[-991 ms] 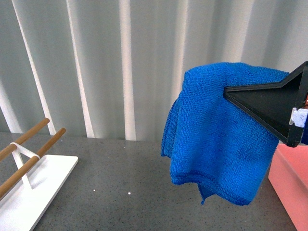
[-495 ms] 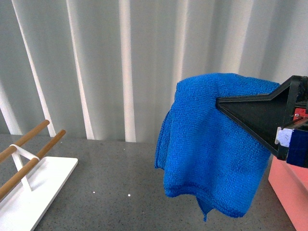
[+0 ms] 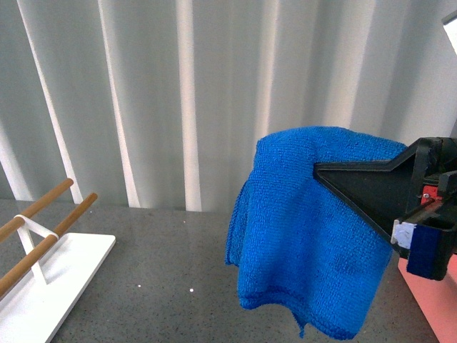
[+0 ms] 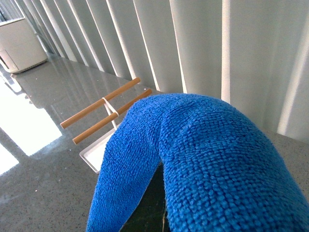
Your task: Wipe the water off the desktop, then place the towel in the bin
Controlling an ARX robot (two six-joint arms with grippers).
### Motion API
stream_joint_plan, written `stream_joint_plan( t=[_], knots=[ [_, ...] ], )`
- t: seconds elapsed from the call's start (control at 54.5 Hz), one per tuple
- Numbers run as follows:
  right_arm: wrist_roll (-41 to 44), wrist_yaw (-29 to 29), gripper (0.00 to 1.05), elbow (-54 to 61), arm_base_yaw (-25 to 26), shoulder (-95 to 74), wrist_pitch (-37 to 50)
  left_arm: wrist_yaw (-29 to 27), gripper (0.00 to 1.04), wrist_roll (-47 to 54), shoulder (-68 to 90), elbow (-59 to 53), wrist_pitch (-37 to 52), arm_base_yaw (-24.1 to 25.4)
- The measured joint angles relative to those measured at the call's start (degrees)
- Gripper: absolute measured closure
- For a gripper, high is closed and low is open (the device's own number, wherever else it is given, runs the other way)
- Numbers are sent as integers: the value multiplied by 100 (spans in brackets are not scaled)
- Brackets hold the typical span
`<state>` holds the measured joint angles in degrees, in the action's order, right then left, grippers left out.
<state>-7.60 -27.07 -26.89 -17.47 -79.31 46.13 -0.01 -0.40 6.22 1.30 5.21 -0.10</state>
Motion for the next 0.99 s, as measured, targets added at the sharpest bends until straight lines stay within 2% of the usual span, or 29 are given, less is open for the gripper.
stream_joint_plan(
  t=[0.055,0.294,0.33,0.569,0.716,0.826,0.881,0.991],
  knots=[
    [0,-2,100,0,-15,0,0,0,101,-2,-393,0,-450,0],
    [-20,50,100,0,-26,-24,-2,0,101,-2,-601,0,-514,0],
    [-39,77,100,-2,-31,-59,0,0,97,-2,-599,0,-516,0],
    [-181,566,100,-177,-225,-1067,-96,0,56,-2,-603,0,-518,0],
    [-219,964,100,-831,-382,-2590,-754,0,28,-2,-603,0,-518,0],
    [-234,1233,100,-1421,-442,-3484,-1338,0,10,-2,-603,0,-518,0],
    [-234,1366,100,-1773,-448,-3853,-1707,0,5,7,-603,0,-518,0],
    [-205,1606,100,-2457,-446,-4422,-2378,0,7,7,-603,0,-518,0]
  ],
)
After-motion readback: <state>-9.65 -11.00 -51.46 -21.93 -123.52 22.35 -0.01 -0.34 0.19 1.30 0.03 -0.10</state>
